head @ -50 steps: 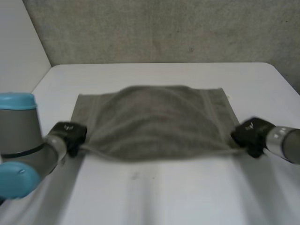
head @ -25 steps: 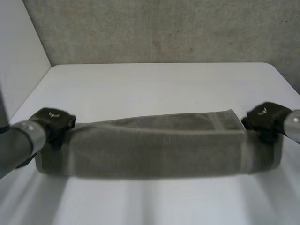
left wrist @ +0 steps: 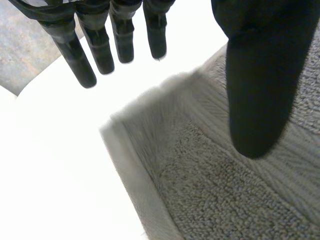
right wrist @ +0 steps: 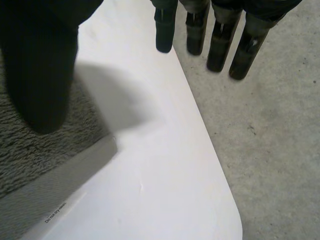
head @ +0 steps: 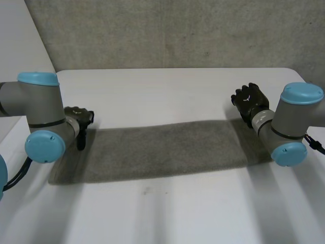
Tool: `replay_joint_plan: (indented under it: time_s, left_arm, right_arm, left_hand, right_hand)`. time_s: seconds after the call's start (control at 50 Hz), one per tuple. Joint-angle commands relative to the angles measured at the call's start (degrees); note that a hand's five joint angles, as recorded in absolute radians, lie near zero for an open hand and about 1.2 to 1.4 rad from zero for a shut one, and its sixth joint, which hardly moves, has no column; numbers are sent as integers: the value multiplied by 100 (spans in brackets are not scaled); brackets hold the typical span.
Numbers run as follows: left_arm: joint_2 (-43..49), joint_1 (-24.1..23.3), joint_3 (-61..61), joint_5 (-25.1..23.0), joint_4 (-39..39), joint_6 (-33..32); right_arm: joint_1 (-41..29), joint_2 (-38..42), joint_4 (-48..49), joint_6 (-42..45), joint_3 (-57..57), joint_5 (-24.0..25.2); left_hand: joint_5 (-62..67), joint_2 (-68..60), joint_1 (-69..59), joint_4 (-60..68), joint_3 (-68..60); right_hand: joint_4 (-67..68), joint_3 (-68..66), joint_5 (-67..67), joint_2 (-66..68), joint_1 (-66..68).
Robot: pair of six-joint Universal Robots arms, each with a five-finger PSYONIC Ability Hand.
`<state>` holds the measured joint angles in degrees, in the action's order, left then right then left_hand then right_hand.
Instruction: Fold the towel.
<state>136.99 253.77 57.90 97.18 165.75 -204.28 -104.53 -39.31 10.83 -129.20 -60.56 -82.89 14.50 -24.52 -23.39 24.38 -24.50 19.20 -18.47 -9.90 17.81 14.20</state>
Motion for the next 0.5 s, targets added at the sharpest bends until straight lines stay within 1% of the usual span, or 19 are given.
replay_joint_plan:
  time_s: [0.02,0.06,0.08,0.12,0.14,0.16,0.18,0.22,0.24,0.26,0.28,0.3,0.32,0.36,0.4,0.42,0.46,0.48,0.5]
  left_arm:
    - [-128,-179,64,-15,63,3]
    - [-259,-275,81,-6,141,20]
    - [-260,-275,81,-6,142,20]
    - [-410,-328,99,20,203,64]
    - [-575,-380,160,64,247,151]
    - [-751,-407,274,125,291,274]
    - [-752,-407,275,126,291,275]
    - [-1076,-434,520,222,423,616]
    - [-1078,-434,521,222,423,618]
    - [-1252,-434,660,240,484,818]
    - [-1253,-434,661,240,485,820]
    - [-1401,-442,801,240,519,1011]
    - [-1551,-442,950,240,555,1213]
    - [-1683,-442,1108,222,581,1416]
    - [-1920,-425,1486,205,721,1960]
    - [-1921,-425,1488,205,722,1962]
    - [-2088,-399,1864,144,932,2330]
    - [-2088,-399,1866,143,933,2332]
    - [-2184,-372,2066,82,1063,2453]
  right_arm:
    - [-33,-235,-19,-211,-44,-254]
    - [20,-619,-28,-604,-236,-237]
    - [20,-622,-28,-606,-237,-237]
    - [64,-1032,-89,-1148,-552,-202]
    - [64,-1035,-89,-1151,-553,-202]
    - [64,-1261,-116,-1412,-719,-202]
    - [64,-1263,-116,-1415,-720,-202]
    - [177,-1692,-299,-1721,-1131,-88]
    - [178,-1694,-300,-1722,-1133,-87]
    - [335,-1868,-509,-1783,-1377,17]
    - [510,-1991,-764,-1793,-1571,131]
    - [512,-1993,-766,-1793,-1573,132]
    - [651,-2080,-1053,-1801,-1738,254]
    - [757,-2115,-1343,-1784,-1896,386]
    - [907,-2116,-1784,-1758,-2169,606]
    - [908,-2116,-1786,-1758,-2170,607]
    - [1118,-2055,-1786,-1688,-2494,703]
    - [1119,-2054,-1786,-1687,-2496,704]
    - [1180,-2028,-1655,-1626,-2618,773]
  left_hand:
    - [-1446,1448,1334,-1433,1445]
    - [-1446,1448,1334,-1433,1445]
    - [-1446,1448,1334,-1433,1445]
    - [-1446,1448,1334,-1433,1445]
    - [-1446,1448,1334,-1433,1445]
    - [-1446,1448,1334,-1433,1445]
    - [-1446,1448,1334,-1433,1445]
    - [-1450,1452,1339,-1438,1450]
    - [-1450,1452,1339,-1438,1450]
    - [-1446,1448,1334,-1433,1445]
    - [-1446,1448,1334,-1433,1445]
    - [-1446,1448,1334,-1433,1445]
    - [-1446,1448,1334,-1433,1445]
    - [-1446,1448,1334,-1433,1445]
    - [-1446,1448,1334,-1433,1445]
    - [-1446,1448,1334,-1433,1445]
    - [-1446,1448,1334,-1433,1445]
    - [-1446,1448,1334,-1433,1445]
    - [-1446,1448,1334,-1433,1445]
  right_hand:
    - [-920,847,990,-781,-420]
    - [-920,847,990,-781,-420]
    - [-920,847,990,-781,-420]
    - [-920,847,990,-781,-420]
    - [-920,847,990,-781,-420]
    - [-920,847,990,-781,-420]
    - [-920,847,990,-781,-420]
    - [-920,847,990,-781,-420]
    - [-920,847,990,-781,-420]
    - [-920,847,990,-781,-420]
    - [-920,847,990,-781,-420]
    - [-920,847,990,-781,-420]
    - [-920,847,990,-781,-420]
    - [-920,847,990,-781,-420]
    - [-342,269,412,-203,157]
    - [-340,266,410,-201,160]
    - [513,-586,-443,652,1013]
    - [518,-591,-448,657,1018]
    - [885,-958,-814,1023,1384]
